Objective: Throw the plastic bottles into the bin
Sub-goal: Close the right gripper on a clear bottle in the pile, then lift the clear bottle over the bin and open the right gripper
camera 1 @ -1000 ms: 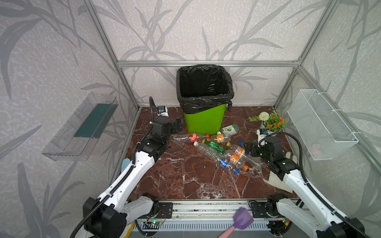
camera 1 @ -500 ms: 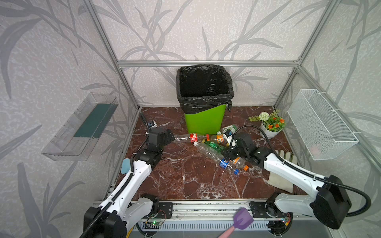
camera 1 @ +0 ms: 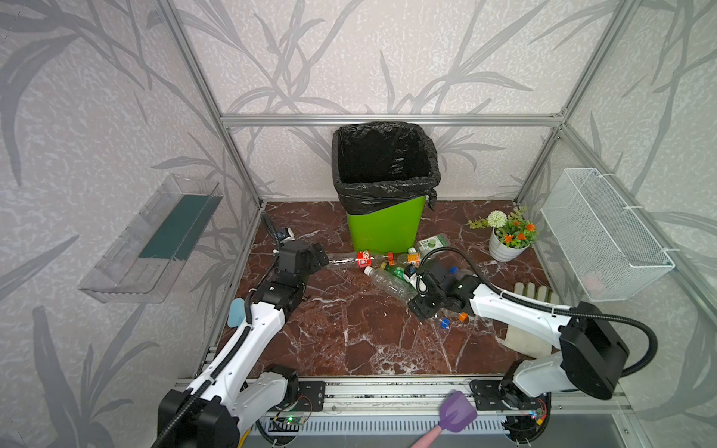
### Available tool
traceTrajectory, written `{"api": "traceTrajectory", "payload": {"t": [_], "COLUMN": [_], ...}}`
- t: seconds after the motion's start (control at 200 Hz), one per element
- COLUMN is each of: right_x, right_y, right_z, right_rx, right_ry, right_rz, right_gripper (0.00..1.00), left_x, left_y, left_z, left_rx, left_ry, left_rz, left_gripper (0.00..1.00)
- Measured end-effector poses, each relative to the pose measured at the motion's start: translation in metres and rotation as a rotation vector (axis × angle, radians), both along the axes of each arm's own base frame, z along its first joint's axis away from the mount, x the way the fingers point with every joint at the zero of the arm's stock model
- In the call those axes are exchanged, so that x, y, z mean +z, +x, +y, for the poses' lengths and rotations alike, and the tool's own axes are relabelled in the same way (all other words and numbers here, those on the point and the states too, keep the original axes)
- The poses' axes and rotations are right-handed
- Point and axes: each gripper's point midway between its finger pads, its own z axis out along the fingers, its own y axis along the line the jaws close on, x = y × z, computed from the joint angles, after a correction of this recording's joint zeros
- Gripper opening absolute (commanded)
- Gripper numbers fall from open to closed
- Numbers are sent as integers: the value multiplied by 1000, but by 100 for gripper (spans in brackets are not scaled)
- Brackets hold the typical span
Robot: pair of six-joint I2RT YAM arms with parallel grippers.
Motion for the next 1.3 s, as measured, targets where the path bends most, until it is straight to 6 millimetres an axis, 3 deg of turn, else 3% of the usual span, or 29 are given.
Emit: {"api": "traceTrajectory", "payload": {"t": [0.345,0.62,0.815,0.99,1.08,1.16,1.22,1.3], "right_x": [-33,-46,-51,-46,-33,-4,29,95], "right_y": [-10,-16,-23,-21,-17,-7,4,23], "right_z": [8,12,9,10,13,20,27,34], "right_rx": [42,63,73,74,73,73,70,59], "right_ry": [-145,-218,-248,-244,-221,-169,-113,-7], "right_rz": [123,186,212,205,170,100,14,-154], "right_gripper": [73,73,57,52,49,48,47,48], "left_x": [0,-2,-3,-5,-8,-12,-13,-15], "left_y": [0,-1,-1,-2,-3,-3,-4,-4], "left_z": [2,3,5,5,6,6,6,7], "left_rx": [9,13,17,18,18,18,19,21], "left_ry": [-4,-3,-2,-1,1,3,4,4], "left_rz": [0,6,12,17,25,34,38,41], "left_gripper": [99,99,99,99,99,99,99,99]}}
